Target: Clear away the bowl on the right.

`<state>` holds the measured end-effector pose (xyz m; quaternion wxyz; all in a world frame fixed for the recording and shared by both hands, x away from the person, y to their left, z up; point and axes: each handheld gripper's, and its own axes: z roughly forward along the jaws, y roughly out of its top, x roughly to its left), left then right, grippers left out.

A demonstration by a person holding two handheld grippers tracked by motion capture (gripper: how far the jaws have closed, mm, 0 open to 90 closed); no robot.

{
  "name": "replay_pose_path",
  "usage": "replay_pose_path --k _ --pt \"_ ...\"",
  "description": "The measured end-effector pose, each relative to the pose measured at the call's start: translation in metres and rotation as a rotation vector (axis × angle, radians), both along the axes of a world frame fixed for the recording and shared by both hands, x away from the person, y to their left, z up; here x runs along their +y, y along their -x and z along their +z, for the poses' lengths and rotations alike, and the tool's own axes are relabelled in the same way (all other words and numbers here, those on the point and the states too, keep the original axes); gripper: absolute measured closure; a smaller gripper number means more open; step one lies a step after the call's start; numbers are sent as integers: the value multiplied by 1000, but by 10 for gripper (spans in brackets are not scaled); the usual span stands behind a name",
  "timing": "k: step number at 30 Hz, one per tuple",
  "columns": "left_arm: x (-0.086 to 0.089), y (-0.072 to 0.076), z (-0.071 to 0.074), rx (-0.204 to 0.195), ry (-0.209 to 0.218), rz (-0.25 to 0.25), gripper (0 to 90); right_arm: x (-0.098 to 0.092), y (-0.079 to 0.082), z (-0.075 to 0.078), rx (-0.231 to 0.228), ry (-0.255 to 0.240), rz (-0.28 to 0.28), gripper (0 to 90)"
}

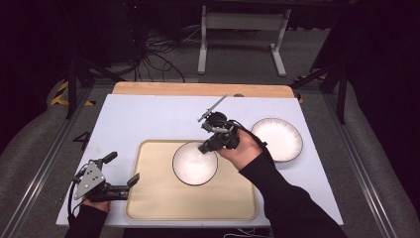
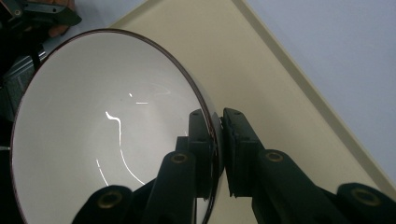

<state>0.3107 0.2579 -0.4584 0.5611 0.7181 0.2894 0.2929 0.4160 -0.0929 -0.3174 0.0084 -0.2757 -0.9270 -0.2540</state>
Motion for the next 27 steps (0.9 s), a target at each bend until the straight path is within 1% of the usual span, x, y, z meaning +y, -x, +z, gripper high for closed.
replay_pose_path --k 5,9,12,14,17,18,20,21,22,23,25,27 --pt "0 0 0 -3 0 -2 2 5 -4 -16 24 9 -3 824" --pt "1 0 0 -4 3 -5 2 8 -6 -26 34 12 -8 824" --pt "1 0 0 -3 3 -7 2 10 -9 -35 35 29 -18 822" --pt "1 0 0 -2 13 -5 2 10 -11 -40 37 37 -22 822" --pt "3 0 0 0 22 -9 2 10 -13 -48 54 37 -31 822" --pt "3 0 0 3 33 -9 2 10 -14 -49 55 41 -29 822" --pt "3 0 1 6 37 -11 2 11 -14 -52 57 43 -32 821" --pt "4 0 1 8 41 -12 2 11 -15 -56 63 43 -36 821" --pt "4 0 1 8 41 -12 2 11 -15 -57 68 41 -35 822" --pt "4 0 0 8 50 -10 2 11 -15 -57 68 41 -35 822" --pt "5 0 0 10 59 -11 2 12 -17 -63 75 43 -36 821" --pt "5 0 1 11 63 -12 2 12 -17 -64 78 44 -38 820"
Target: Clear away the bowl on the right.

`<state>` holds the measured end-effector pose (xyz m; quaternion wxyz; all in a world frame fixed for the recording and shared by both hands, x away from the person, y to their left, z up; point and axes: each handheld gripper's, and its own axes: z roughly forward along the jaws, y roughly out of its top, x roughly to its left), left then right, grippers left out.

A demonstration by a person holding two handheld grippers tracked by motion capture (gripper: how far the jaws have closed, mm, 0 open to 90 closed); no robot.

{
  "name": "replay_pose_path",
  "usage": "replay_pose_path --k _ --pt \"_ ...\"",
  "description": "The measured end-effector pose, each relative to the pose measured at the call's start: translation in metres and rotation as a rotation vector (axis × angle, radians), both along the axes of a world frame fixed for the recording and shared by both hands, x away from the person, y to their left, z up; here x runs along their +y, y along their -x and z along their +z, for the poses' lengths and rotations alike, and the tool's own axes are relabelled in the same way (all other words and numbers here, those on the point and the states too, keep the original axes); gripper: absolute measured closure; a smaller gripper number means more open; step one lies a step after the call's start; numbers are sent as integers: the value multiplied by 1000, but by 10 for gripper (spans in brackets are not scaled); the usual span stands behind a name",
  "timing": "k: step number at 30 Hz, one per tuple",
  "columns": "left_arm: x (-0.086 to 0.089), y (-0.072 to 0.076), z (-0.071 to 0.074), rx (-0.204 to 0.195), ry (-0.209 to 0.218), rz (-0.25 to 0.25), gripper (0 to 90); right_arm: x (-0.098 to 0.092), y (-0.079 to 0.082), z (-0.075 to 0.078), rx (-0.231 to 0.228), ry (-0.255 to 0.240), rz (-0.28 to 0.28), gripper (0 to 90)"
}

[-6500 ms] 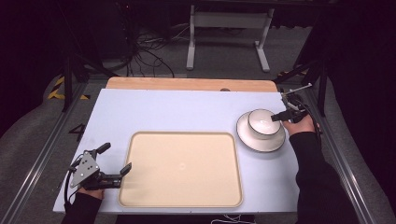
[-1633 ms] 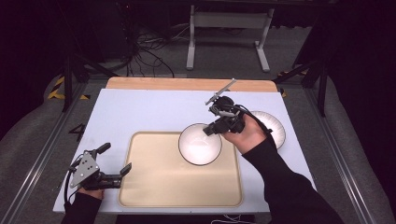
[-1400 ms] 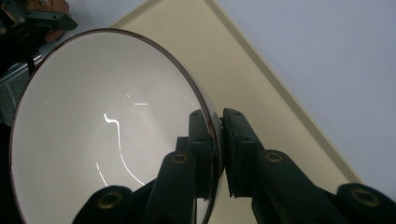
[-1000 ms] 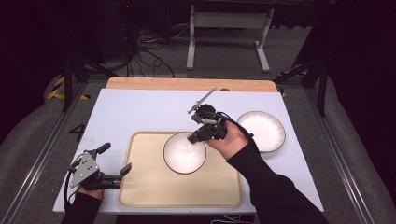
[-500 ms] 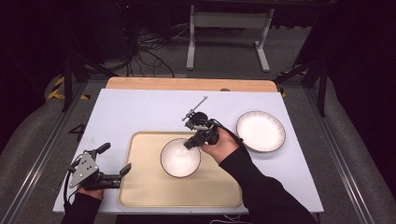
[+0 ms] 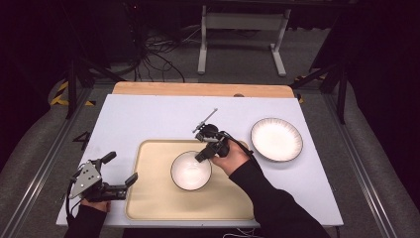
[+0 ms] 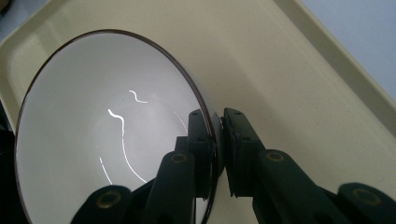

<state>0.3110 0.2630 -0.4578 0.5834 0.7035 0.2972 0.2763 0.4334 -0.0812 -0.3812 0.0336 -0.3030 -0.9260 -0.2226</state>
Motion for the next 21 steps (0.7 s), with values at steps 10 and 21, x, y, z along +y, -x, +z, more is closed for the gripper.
replay_pose_path --k 10,21 --pt "2 0 0 5 16 3 2 0 -4 -10 28 4 -10 813" --pt "1 0 0 0 8 0 2 1 -6 -15 30 34 -24 820"
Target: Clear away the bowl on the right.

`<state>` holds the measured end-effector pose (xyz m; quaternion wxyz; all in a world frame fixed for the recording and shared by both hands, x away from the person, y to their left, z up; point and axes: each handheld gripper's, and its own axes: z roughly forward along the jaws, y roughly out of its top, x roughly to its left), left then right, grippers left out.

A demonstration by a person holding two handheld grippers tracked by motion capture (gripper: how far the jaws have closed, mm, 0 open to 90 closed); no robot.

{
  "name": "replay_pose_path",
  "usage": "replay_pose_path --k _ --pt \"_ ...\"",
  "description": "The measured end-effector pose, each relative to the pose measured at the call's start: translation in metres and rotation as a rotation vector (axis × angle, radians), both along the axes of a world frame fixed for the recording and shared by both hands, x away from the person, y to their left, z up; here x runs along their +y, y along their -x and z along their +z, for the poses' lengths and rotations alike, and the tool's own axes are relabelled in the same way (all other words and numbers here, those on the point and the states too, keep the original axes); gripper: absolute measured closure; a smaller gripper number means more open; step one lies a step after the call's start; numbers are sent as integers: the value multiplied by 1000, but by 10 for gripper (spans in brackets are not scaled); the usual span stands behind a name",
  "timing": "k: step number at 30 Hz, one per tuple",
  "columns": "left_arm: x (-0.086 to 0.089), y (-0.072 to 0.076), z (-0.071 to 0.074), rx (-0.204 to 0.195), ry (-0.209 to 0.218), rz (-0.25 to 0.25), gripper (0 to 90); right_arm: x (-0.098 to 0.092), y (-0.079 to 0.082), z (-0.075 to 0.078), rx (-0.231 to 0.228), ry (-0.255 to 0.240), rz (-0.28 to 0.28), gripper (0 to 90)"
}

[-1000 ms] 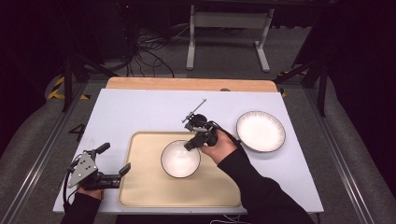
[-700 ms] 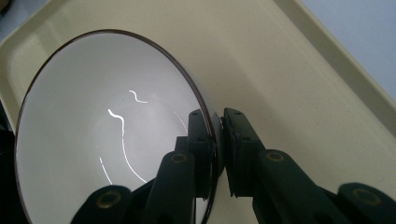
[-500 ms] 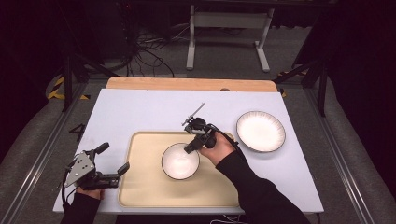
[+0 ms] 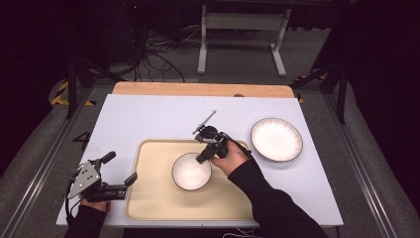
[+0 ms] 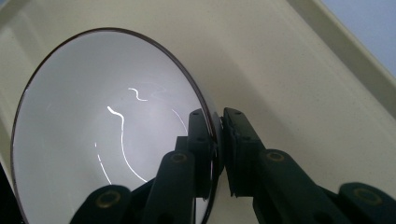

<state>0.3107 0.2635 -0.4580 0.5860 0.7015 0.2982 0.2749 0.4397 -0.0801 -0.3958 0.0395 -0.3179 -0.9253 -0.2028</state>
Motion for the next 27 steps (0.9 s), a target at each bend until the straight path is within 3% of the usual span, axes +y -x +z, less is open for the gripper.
replay_pose_path --k 6,10,20,21,23,24,27 --pt "0 0 0 -2 -4 -1 2 0 -1 -1 -2 9 -3 816" --pt "-1 0 0 -2 -13 -2 2 -1 -1 0 -26 15 -11 754" --pt "-1 -1 0 -7 -12 0 2 -7 2 13 -119 -9 -28 607" --pt "-1 -1 0 -5 -15 -1 2 -8 6 19 -156 -18 -28 571" --pt "-1 -1 0 -4 -14 2 2 -8 8 21 -168 -21 -24 554" --pt "-2 -1 0 -4 -22 1 1 -9 13 26 -208 -33 -19 502" --pt "-2 -1 0 -7 -25 -2 2 -10 16 31 -245 -50 -12 440"
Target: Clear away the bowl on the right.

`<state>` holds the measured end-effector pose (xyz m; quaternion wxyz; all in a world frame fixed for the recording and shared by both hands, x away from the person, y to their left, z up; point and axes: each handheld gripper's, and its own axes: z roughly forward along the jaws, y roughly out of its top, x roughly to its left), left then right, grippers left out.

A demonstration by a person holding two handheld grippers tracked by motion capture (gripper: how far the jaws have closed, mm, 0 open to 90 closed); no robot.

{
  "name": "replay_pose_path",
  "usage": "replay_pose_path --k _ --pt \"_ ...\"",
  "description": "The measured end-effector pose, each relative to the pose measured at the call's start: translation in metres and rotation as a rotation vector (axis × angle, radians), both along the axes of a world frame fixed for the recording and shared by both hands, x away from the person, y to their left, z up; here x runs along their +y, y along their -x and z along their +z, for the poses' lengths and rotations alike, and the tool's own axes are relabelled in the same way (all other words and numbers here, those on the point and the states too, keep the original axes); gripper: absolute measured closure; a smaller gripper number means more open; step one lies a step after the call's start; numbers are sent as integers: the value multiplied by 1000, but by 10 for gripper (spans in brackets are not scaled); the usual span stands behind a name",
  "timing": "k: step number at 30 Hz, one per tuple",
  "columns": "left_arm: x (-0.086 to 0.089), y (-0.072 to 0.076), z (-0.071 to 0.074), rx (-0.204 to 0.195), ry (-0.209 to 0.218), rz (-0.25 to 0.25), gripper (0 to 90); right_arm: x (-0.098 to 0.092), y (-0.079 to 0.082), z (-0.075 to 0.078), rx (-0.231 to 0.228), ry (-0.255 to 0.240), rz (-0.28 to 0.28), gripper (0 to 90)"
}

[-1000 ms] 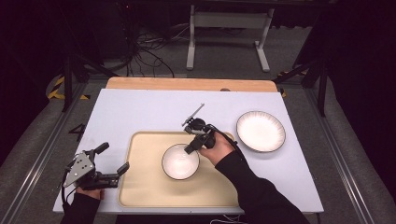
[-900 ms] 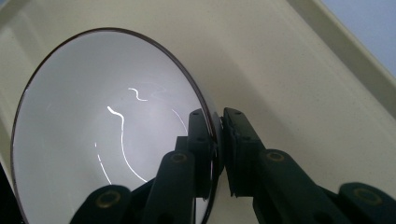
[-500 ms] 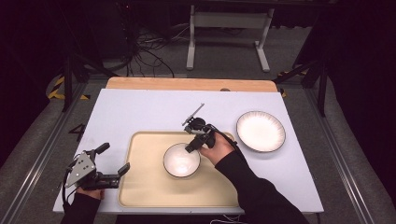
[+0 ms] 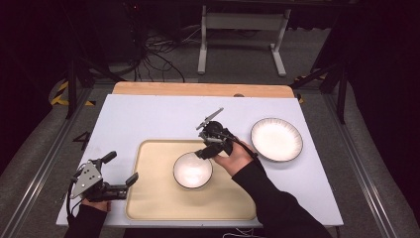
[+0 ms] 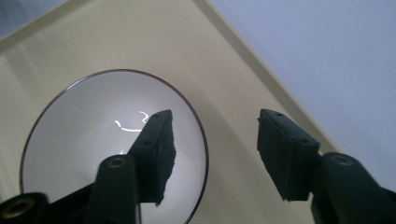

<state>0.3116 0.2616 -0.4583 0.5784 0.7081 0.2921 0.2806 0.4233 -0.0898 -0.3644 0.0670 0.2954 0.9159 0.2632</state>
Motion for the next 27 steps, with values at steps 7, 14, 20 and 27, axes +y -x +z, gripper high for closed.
replay_pose_path --k 7,14,20,27 --pt "-1 0 0 2 -7 1 1 -4 12 14 -115 -64 38 242" --pt "-2 0 0 -2 -15 1 2 -9 22 16 -144 -113 61 172" --pt "-2 0 0 1 -21 0 2 -18 27 20 -214 -164 5 76" --pt "-2 0 0 -1 -21 2 1 -24 30 16 -221 -153 -27 51"
